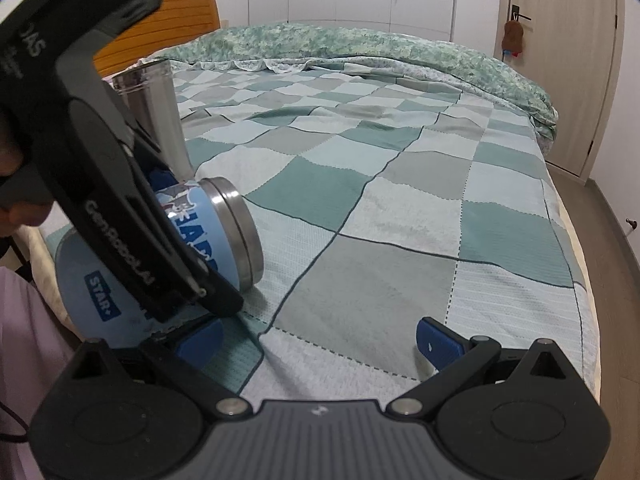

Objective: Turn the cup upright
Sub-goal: 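Grasp the blue cup with the left tool and rotate it upright, then lower the upright blue cup beside the silver tumbler and open the left tool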

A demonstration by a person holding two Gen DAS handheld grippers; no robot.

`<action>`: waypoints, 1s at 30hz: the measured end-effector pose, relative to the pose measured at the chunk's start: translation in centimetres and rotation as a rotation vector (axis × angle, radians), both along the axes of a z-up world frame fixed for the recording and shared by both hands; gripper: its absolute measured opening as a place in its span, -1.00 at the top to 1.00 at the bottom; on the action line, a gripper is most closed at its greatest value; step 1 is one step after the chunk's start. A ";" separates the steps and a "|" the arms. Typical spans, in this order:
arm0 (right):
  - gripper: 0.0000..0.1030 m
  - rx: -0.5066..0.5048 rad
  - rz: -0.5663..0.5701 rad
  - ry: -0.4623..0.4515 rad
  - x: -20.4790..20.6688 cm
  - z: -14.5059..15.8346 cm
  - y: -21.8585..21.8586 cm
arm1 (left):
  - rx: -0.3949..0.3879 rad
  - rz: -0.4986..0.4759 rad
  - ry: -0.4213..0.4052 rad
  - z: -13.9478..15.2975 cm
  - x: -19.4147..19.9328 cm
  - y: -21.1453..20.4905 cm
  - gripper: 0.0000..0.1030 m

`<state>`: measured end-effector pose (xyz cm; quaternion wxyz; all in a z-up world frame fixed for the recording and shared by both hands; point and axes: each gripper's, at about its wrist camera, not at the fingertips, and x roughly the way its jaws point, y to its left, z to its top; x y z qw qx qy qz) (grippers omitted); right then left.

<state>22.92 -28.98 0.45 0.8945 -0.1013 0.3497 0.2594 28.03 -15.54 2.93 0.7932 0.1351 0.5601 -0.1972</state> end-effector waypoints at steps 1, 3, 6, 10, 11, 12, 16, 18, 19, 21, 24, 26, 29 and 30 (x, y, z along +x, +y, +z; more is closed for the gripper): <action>-1.00 -0.001 0.000 0.000 0.0 0.0 0.0 | -0.002 -0.005 -0.001 0.0 0.0 0.0 -0.70; -1.00 -0.001 0.000 -0.001 0.0 0.0 0.0 | -0.011 -0.015 -0.022 0.0 -0.3 0.1 -0.69; -1.00 0.002 -0.001 -0.004 -0.1 0.0 0.0 | -0.032 -0.024 -0.092 0.5 -1.3 0.4 -0.69; -1.00 0.006 -0.003 -0.011 -0.3 0.1 -0.1 | -0.091 -0.010 -0.183 1.6 -2.6 1.4 -0.68; -1.00 0.008 -0.004 -0.014 -0.4 0.2 -0.2 | -0.110 -0.001 -0.200 2.0 -2.8 1.7 -0.68; -1.00 0.012 -0.006 -0.018 -0.5 0.3 -0.3 | -0.136 0.016 -0.224 2.5 -3.0 2.1 -0.68; -1.00 0.032 -0.014 -0.037 -0.8 0.8 -0.6 | -0.234 0.073 -0.308 4.1 -3.6 3.8 -0.67; -1.00 0.042 -0.017 -0.045 -0.9 1.0 -0.7 | -0.277 0.105 -0.356 4.6 -3.8 4.5 -0.65; -1.00 0.048 -0.020 -0.048 -0.8 1.0 -0.7 | -0.291 0.118 -0.379 4.7 -3.8 4.7 -0.65; -1.00 0.058 -0.027 -0.052 -0.7 1.1 -0.7 | -0.303 0.147 -0.445 5.0 -3.8 4.8 -0.65; -1.00 0.066 -0.041 -0.063 -0.4 1.2 -0.6 | -0.281 0.180 -0.556 5.5 -3.6 4.6 -0.65; -1.00 0.070 -0.049 -0.071 -0.3 1.3 -0.6 | -0.275 0.201 -0.602 5.7 -3.0 4.5 -0.65; -1.00 0.075 -0.060 -0.081 0.1 1.4 -0.4 | -0.255 0.247 -0.619 5.4 -1.4 4.2 -0.65; -1.00 0.075 -0.063 -0.086 0.2 1.4 -0.2 | -0.245 0.260 -0.628 5.1 -0.8 4.1 -0.65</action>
